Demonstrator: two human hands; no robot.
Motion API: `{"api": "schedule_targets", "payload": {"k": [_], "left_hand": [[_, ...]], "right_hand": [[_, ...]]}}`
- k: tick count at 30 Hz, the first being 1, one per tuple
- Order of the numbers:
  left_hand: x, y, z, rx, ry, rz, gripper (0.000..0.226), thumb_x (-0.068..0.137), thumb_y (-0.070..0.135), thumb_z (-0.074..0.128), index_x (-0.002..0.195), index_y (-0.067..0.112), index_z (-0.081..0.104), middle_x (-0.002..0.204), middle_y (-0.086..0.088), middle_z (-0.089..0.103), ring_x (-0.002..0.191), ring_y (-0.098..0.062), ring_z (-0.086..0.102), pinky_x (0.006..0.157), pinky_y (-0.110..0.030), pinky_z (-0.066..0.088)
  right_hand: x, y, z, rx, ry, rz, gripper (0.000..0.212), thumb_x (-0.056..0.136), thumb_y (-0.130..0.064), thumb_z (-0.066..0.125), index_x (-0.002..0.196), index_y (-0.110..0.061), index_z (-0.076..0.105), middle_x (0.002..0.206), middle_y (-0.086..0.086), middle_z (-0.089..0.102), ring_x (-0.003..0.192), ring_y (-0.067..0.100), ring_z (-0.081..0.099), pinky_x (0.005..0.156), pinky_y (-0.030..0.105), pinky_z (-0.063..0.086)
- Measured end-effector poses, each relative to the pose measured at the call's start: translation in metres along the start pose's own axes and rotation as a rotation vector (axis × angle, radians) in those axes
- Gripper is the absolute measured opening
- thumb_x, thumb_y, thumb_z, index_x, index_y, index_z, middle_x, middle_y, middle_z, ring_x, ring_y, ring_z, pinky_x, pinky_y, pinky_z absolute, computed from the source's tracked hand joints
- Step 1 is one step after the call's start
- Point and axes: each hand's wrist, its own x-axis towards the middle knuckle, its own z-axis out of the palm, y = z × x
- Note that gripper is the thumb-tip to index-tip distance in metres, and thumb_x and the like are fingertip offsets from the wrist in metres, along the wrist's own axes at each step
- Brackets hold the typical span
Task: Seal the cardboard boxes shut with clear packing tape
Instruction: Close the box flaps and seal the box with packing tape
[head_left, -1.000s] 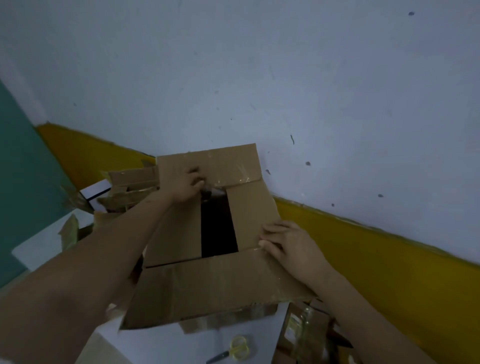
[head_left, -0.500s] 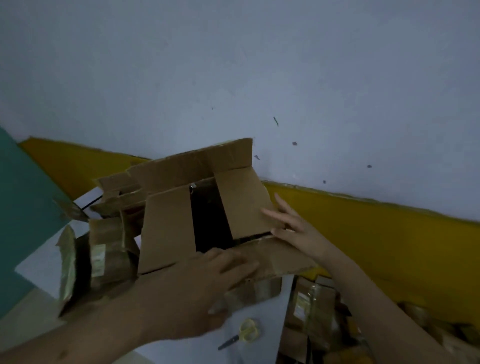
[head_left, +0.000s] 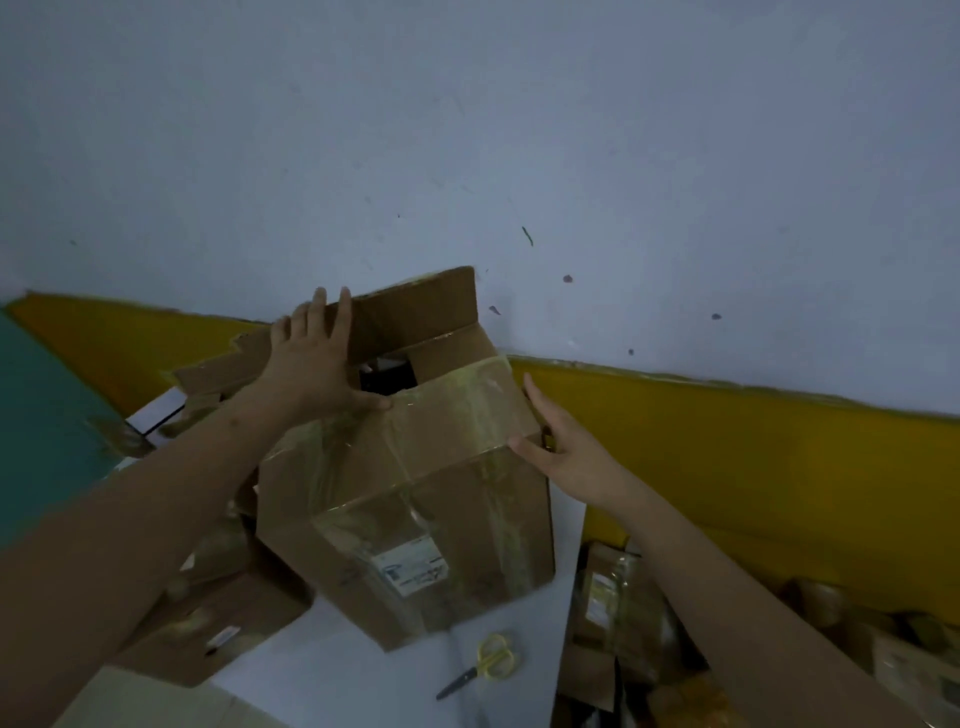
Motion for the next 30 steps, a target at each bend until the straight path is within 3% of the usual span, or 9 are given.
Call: {"api": "schedule_targets", "payload": {"k": [2, 5, 7, 9, 13, 17, 22, 26, 30], "left_hand": [[0.01, -0.005, -0.013, 0.046, -0.034, 0.017, 0.131, 0.072, 0.082, 0.065, 0.161, 0.02, -0.01, 0.159, -0.018, 0.023, 0.142, -0.039, 0.035, 0.116, -0.054, 0.028], [0.004, 0.0, -0.019, 0.055, -0.173, 0.207, 0.085, 0.084, 0.08, 0.049, 0.152, 0.03, 0.04, 0.129, -0.005, 0.055, 0.112, -0.024, 0.057, 0.097, -0.042, 0.049], [-0.017, 0.009, 0.0, -0.034, -0.201, 0.272, 0.102, 0.076, 0.096, 0.016, 0.141, 0.027, 0.054, 0.131, -0.002, 0.057, 0.113, -0.02, 0.056, 0.096, -0.039, 0.049], [-0.041, 0.017, 0.031, -0.172, -0.168, 0.231, 0.112, 0.074, 0.095, 0.001, 0.152, 0.025, 0.041, 0.156, -0.001, 0.039, 0.138, -0.023, 0.041, 0.112, -0.042, 0.039], [-0.064, 0.026, 0.06, -0.38, -0.13, 0.139, 0.104, 0.079, 0.09, 0.016, 0.16, 0.024, 0.023, 0.167, -0.001, 0.014, 0.151, -0.023, 0.014, 0.123, -0.046, 0.017], [-0.068, 0.03, 0.06, -0.405, -0.137, 0.133, 0.087, 0.091, 0.079, 0.025, 0.161, 0.027, 0.021, 0.17, 0.0, 0.001, 0.155, -0.021, 0.007, 0.124, -0.042, 0.01], [-0.069, 0.03, 0.069, -0.389, -0.11, 0.177, 0.104, 0.083, 0.086, 0.0, 0.161, 0.02, 0.018, 0.17, -0.003, 0.001, 0.156, -0.018, 0.003, 0.124, -0.037, 0.003], [-0.062, 0.029, 0.072, -0.363, -0.148, 0.181, 0.089, 0.094, 0.073, 0.011, 0.162, 0.016, 0.012, 0.17, -0.004, -0.002, 0.156, -0.015, -0.004, 0.126, -0.037, -0.001], [-0.077, 0.026, 0.065, -0.359, -0.075, 0.188, 0.076, 0.1, 0.064, 0.017, 0.159, 0.016, 0.023, 0.169, -0.009, 0.011, 0.156, -0.023, 0.001, 0.126, -0.042, -0.004]], "right_hand": [[0.003, 0.01, 0.001, -0.06, 0.022, -0.046, 0.076, 0.096, -0.051, 0.053, 0.157, -0.042, 0.008, 0.161, -0.025, 0.005, 0.146, -0.003, 0.01, 0.109, 0.017, 0.022], [0.004, 0.018, -0.001, -0.042, 0.026, -0.084, 0.075, 0.087, -0.061, 0.052, 0.152, -0.051, 0.015, 0.161, -0.025, 0.015, 0.148, 0.002, 0.017, 0.118, 0.038, 0.033], [0.005, 0.024, -0.002, -0.026, 0.016, -0.097, 0.075, 0.086, -0.059, 0.055, 0.151, -0.054, 0.018, 0.16, -0.027, 0.017, 0.147, 0.001, 0.02, 0.115, 0.044, 0.038], [0.004, 0.027, -0.003, -0.007, 0.005, -0.105, 0.076, 0.087, -0.058, 0.057, 0.152, -0.053, 0.019, 0.159, -0.029, 0.016, 0.147, -0.001, 0.018, 0.114, 0.044, 0.039], [0.0, 0.029, -0.004, -0.03, -0.002, -0.092, 0.08, 0.082, -0.071, 0.056, 0.151, -0.054, 0.019, 0.159, -0.031, 0.013, 0.147, -0.001, 0.018, 0.114, 0.044, 0.04], [0.009, 0.011, -0.004, -0.535, 0.02, -0.141, 0.084, 0.086, -0.079, 0.028, 0.158, -0.039, 0.006, 0.162, -0.024, -0.006, 0.149, 0.014, 0.016, 0.117, 0.041, 0.031], [0.069, -0.018, 0.006, -0.534, -0.017, -0.041, 0.069, 0.101, -0.062, 0.021, 0.159, -0.028, 0.008, 0.167, -0.008, -0.001, 0.153, 0.022, 0.004, 0.123, 0.046, 0.014], [0.091, -0.019, 0.021, -0.826, -0.022, 0.062, 0.067, 0.104, -0.056, 0.017, 0.159, -0.024, -0.004, 0.165, -0.006, -0.015, 0.153, 0.028, -0.007, 0.123, 0.05, 0.005], [0.083, -0.025, 0.022, -0.956, 0.012, 0.089, 0.067, 0.103, -0.056, 0.013, 0.16, -0.023, 0.002, 0.167, -0.003, -0.007, 0.152, 0.03, -0.01, 0.122, 0.055, -0.003]]}}
